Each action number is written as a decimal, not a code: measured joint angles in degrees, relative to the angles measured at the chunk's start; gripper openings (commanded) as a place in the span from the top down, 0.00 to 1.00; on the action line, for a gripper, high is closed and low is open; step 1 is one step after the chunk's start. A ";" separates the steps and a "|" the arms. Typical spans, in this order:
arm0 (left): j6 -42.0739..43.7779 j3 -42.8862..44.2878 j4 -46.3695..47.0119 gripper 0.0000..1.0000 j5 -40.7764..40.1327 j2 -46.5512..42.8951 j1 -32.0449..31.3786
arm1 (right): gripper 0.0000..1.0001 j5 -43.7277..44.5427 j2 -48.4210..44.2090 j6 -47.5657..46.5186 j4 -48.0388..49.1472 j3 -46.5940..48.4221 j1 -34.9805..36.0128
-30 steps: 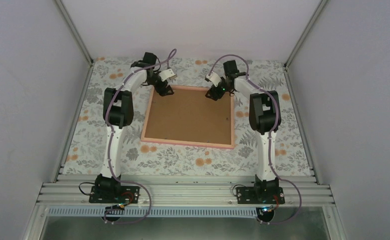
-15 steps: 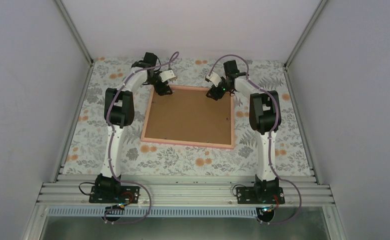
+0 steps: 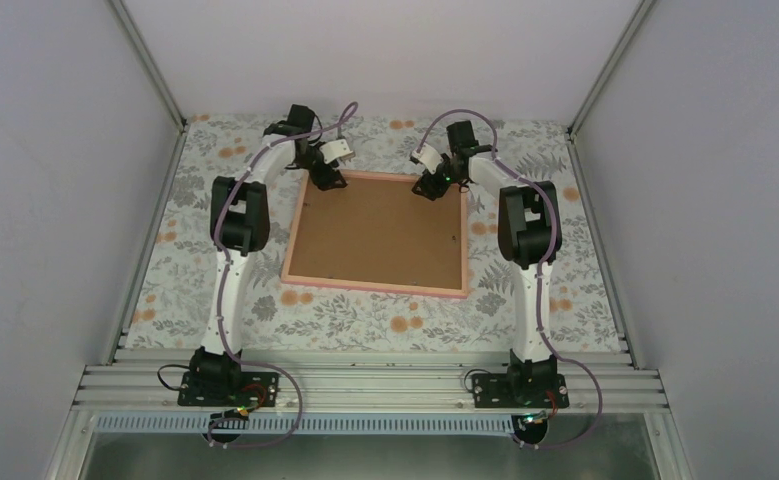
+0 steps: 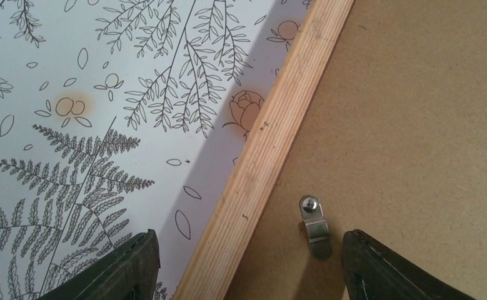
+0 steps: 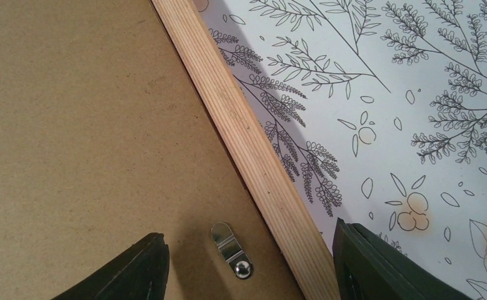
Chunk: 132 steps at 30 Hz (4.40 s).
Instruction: Put the photo into the frame
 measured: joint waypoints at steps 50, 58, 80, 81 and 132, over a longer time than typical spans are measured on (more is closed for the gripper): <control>4.48 -7.50 10.01 0.75 0.31 -2.97 -0.55 | 0.85 2.34 2.73 3.67 0.85 3.87 0.09; 3.48 -8.74 9.05 0.63 1.86 -3.85 0.42 | 0.86 0.63 2.69 4.04 0.72 3.87 0.13; 22.77 4.74 -2.73 0.71 3.87 2.69 0.35 | 0.87 -0.24 2.69 1.49 0.22 3.87 0.39; 23.12 4.76 -2.95 0.71 3.93 2.73 0.35 | 0.87 -0.24 2.69 1.49 0.22 3.87 0.39; 1.07 -1.31 5.73 0.49 -1.90 -0.26 -0.87 | 0.10 6.51 -25.07 19.54 -11.23 -17.03 -4.15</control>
